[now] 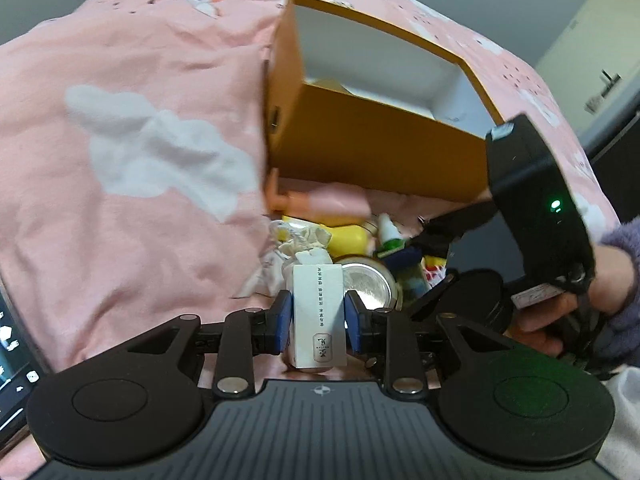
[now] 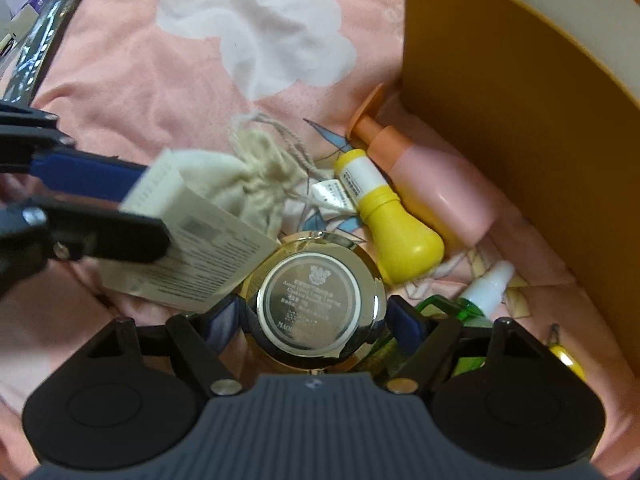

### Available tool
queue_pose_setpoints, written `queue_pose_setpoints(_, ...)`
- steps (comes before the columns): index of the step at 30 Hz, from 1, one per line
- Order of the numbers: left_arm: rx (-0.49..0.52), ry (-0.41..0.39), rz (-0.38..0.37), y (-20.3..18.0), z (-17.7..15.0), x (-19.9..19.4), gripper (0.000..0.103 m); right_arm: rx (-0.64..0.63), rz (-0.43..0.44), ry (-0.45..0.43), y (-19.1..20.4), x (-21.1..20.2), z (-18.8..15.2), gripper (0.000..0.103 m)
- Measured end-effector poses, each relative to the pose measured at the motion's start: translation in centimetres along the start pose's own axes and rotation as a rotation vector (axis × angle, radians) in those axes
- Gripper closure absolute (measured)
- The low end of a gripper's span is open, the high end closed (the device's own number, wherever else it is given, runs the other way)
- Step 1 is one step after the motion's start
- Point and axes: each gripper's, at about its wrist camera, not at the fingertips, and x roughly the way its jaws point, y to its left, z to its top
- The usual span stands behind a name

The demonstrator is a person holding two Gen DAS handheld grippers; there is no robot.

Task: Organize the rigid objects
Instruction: 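Grasp the gold compact with the right gripper while the left holds the white box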

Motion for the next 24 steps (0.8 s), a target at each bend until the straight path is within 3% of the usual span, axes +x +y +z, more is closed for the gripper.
queue_pose_setpoints(4,-0.023,0.053,-0.010,-0.2,-0.2,1.4,0.058,-0.041,-0.040,-0.009,0.2,-1.0,-0.5,0.026)
queue_pose_setpoints(9,-0.065,0.069,0.004,0.1,0.0,2.7,0.056,-0.022,-0.023,-0.036,-0.3,-1.4,-1.2,0.025)
queue_pose_setpoints(11,-0.050,0.045,0.007,-0.4,0.4,2.7,0.040,-0.030,-0.025,-0.040,-0.2,-1.1,-1.3,0.025)
queue_pose_setpoints(13,-0.024,0.046,0.020,-1.0,0.9,3.2,0.038,-0.041,-0.028,-0.041,-0.2,-1.1,-1.8,0.025)
queue_pose_setpoints(18,0.025,0.063,0.095,-2.2,2.0,5.1,0.038,-0.043,-0.042,-0.047,0.2,-2.2,-2.4,0.026)
queue_pose_setpoints(24,0.098,0.097,0.157,-3.0,2.6,7.0,0.055,-0.026,-0.068,-0.067,-0.2,-3.3,-2.8,0.026)
